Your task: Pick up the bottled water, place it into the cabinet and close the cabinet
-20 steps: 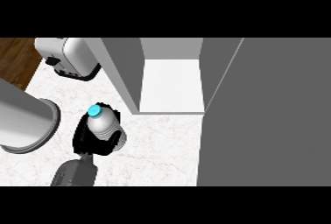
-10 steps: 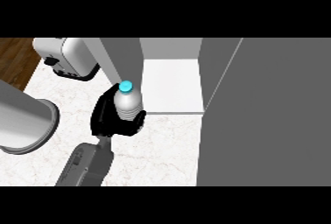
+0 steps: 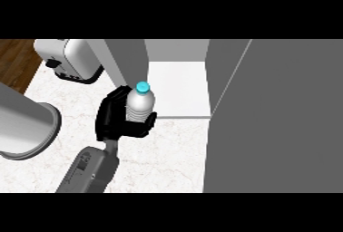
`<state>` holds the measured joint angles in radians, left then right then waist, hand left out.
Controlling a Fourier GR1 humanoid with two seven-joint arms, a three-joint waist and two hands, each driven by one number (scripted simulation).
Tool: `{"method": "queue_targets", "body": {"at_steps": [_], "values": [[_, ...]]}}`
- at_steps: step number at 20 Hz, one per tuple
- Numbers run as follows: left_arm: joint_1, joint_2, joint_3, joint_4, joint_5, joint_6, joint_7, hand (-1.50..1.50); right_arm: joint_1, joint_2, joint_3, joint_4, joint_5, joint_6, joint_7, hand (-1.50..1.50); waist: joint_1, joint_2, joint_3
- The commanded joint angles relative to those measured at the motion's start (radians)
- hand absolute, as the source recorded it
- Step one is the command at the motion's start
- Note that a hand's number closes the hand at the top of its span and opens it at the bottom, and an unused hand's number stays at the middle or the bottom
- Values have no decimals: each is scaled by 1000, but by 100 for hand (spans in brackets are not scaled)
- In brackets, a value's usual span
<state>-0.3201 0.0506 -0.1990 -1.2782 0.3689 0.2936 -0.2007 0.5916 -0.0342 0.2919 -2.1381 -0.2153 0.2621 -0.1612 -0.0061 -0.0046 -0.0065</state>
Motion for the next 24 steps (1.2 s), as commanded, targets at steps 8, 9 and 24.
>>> {"method": "queue_targets", "body": {"at_steps": [8, 9, 24], "values": [[-299, -39, -42, 128, -147, 187, 75, 150, -46, -29, -42, 21, -55, 33, 11, -150, -69, 16, 8], [-300, -28, -40, 131, -156, 197, 81, 150, -39, -12, -15, 43, -29, 28, -11, -150, -71, 15, 8], [-303, 93, -41, 188, -256, 318, 129, 150, -95, -25, -13, 49, -62, 42, 38, -150, -112, 28, 8]]}}
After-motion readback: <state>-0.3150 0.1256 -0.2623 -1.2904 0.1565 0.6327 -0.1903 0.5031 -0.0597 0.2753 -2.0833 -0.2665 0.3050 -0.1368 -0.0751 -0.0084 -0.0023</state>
